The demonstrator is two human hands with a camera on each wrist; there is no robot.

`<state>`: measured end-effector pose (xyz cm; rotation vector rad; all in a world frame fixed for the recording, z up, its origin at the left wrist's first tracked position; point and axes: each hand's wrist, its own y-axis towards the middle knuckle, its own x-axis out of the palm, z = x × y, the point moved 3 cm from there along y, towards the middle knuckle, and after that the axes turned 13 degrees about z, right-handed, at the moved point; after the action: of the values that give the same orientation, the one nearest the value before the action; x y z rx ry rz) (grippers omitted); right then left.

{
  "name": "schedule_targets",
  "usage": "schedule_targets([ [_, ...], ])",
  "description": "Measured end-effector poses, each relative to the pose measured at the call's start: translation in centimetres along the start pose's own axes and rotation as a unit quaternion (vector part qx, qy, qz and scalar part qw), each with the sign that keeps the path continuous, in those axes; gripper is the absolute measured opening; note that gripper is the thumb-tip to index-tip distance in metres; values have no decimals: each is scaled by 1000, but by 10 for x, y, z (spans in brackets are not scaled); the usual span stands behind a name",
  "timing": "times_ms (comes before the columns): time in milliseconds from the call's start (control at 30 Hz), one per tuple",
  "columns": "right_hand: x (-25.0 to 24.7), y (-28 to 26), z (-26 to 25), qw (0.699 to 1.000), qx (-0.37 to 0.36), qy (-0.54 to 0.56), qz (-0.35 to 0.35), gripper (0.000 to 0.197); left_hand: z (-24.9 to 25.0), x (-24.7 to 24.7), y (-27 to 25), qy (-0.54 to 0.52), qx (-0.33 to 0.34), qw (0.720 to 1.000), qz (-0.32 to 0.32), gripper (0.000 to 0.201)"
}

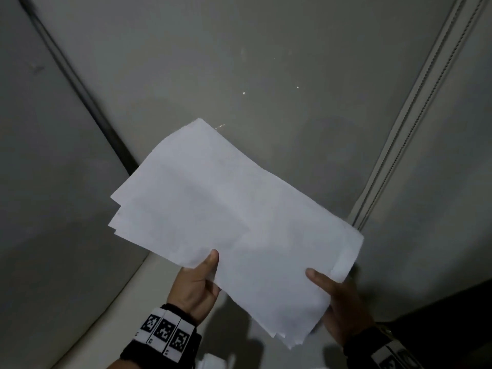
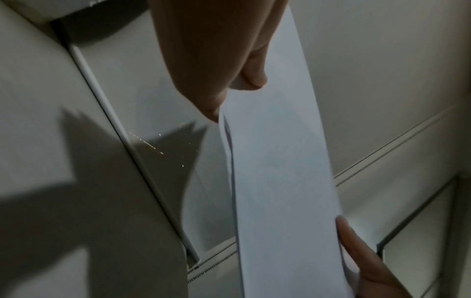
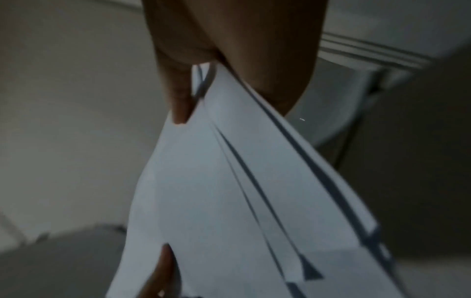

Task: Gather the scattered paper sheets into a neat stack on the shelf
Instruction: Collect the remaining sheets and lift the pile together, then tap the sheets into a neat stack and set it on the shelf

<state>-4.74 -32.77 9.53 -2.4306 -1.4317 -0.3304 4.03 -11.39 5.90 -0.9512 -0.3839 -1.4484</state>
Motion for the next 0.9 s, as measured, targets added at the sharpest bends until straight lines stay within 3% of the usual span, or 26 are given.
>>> schedule_targets([
  [67, -2, 0, -11, 988, -100, -89, 71, 27, 1, -1, 0, 20, -3, 1000, -9, 38],
  [100, -4, 3, -16, 984, -124, -95, 82, 27, 6, -1, -1, 23, 2, 1000, -14, 32],
  [200, -16, 11, -33, 982, -143, -86, 84, 27, 38, -10, 0, -23, 11, 998, -50, 28],
  [267, -32, 20, -41, 985, -136, -72, 75, 29, 68, -24, 10, -60, -23, 996, -58, 33],
  [300, -39, 25, -44, 989, -125, -58, 61, 31, 79, -30, 14, -52, -33, 993, -98, 38],
  [367, -45, 28, -50, 993, -101, -47, 31, 39, 91, -56, 23, -1, -34, 990, -136, 53],
  [433, -46, 31, -54, 994, -91, -62, 13, 43, 100, -55, 22, 86, -37, 985, -143, 52],
  [467, -45, 31, -56, 994, -87, -70, 7, 43, 102, -49, 21, 106, -96, 980, -141, 50],
  [500, -44, 31, -57, 994, -83, -74, -2, 44, 104, -47, 20, 137, -106, 977, -128, 50],
  [567, -44, 33, -58, 993, -73, -88, -20, 49, 110, -37, 17, 247, -35, 963, -104, 46],
  [633, -45, 35, -57, 993, -54, -98, -33, 48, 112, -28, 14, 309, -42, 943, -120, 58],
  [767, -49, 38, -47, 989, -31, -142, -29, 51, 107, -34, 22, 385, -21, 918, -93, 89],
  [900, -52, 38, -43, 988, -39, -150, -2, 38, 93, -40, 21, 375, 22, 924, -73, 95],
])
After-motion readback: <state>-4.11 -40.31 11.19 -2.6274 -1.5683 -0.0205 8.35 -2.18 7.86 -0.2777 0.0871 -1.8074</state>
